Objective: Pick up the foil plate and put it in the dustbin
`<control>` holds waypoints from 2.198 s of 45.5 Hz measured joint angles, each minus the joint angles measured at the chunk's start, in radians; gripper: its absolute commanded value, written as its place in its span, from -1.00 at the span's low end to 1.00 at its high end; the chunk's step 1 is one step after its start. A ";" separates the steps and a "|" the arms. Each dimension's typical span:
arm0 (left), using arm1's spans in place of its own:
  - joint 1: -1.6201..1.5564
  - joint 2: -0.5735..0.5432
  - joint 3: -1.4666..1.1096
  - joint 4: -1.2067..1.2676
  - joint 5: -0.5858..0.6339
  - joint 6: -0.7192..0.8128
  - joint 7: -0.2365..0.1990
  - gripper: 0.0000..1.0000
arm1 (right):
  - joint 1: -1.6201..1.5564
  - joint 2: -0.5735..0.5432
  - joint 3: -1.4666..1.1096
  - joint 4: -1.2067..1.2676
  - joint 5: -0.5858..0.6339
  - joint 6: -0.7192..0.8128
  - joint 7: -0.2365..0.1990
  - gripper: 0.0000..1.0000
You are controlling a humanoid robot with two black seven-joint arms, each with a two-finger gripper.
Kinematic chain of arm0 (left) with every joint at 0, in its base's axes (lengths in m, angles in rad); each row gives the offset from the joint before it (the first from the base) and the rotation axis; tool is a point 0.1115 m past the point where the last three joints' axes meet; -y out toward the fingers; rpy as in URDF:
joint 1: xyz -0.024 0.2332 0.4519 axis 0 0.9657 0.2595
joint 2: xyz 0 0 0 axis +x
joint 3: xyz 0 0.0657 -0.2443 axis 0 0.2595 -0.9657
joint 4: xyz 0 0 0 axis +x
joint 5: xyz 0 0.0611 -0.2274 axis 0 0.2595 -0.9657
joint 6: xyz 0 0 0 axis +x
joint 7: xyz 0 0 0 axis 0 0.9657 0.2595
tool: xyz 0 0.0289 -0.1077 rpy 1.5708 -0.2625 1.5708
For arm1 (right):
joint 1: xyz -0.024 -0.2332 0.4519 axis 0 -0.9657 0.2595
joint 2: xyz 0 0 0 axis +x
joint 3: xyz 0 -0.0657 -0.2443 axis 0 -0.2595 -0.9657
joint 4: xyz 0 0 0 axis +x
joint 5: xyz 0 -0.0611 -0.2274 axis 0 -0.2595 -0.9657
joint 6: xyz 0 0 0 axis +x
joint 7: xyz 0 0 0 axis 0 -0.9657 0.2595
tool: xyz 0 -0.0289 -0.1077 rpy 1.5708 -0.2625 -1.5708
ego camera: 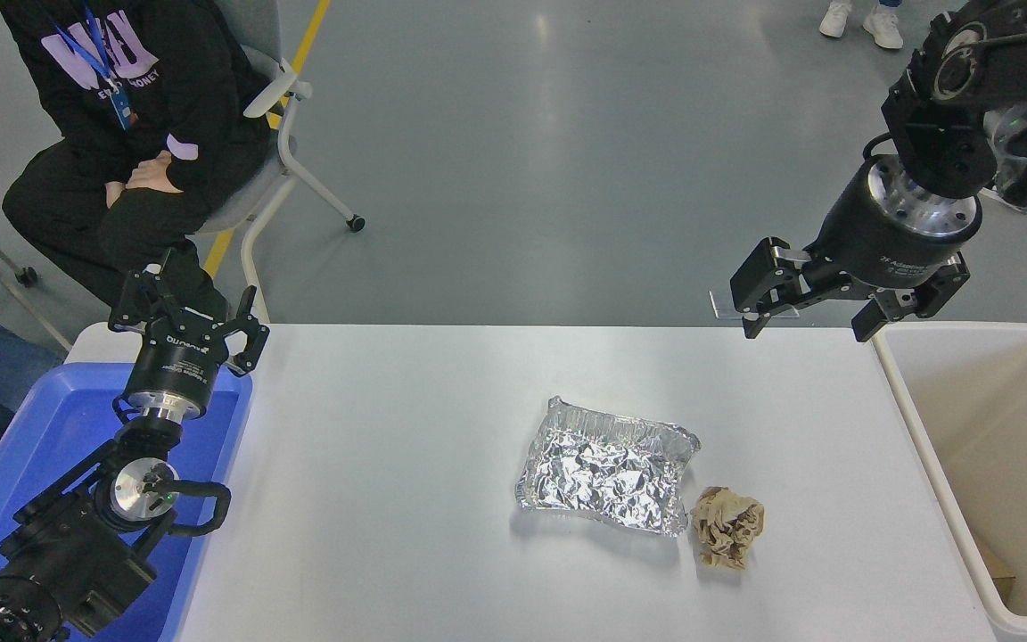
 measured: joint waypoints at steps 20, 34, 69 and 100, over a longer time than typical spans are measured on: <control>0.000 -0.001 0.000 -0.001 0.000 0.000 0.000 0.96 | -0.512 0.139 0.146 -0.280 -0.006 -0.264 -0.002 1.00; 0.000 -0.001 0.000 -0.001 0.000 0.000 0.000 0.96 | -0.858 0.255 0.180 -0.520 -0.011 -0.418 -0.004 1.00; 0.000 -0.002 0.000 0.000 0.000 0.000 -0.002 0.96 | -1.016 0.289 0.221 -0.617 0.004 -0.575 -0.006 1.00; 0.000 -0.002 0.000 0.000 0.000 0.000 -0.002 0.96 | -1.055 0.290 0.255 -0.618 -0.009 -0.595 -0.004 0.29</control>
